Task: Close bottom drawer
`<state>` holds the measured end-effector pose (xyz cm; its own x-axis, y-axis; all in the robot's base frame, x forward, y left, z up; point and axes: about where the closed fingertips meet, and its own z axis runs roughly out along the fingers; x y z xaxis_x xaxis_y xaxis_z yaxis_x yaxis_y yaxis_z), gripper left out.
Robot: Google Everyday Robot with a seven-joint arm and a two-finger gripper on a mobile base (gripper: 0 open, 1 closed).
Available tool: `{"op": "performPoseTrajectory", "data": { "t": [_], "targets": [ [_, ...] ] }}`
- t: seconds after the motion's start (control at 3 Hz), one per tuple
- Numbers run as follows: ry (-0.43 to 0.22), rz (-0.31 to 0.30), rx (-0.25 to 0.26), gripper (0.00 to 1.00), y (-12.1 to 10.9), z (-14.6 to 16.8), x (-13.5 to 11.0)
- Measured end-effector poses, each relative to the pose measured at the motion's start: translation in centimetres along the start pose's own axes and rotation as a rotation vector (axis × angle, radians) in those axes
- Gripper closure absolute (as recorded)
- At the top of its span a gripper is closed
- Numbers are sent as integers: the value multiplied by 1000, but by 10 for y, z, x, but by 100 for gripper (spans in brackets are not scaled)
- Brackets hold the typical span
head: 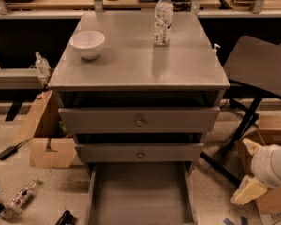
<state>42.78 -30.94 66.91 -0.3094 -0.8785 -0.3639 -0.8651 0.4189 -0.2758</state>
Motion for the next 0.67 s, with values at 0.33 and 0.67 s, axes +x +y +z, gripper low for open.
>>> {"op": "performPoseTrajectory", "data": {
  "t": [0.33, 0.67],
  "targets": [
    [-54, 39, -5, 0, 15, 86, 33],
    [-101, 69, 30, 0, 17, 155, 65]
  ]
}}
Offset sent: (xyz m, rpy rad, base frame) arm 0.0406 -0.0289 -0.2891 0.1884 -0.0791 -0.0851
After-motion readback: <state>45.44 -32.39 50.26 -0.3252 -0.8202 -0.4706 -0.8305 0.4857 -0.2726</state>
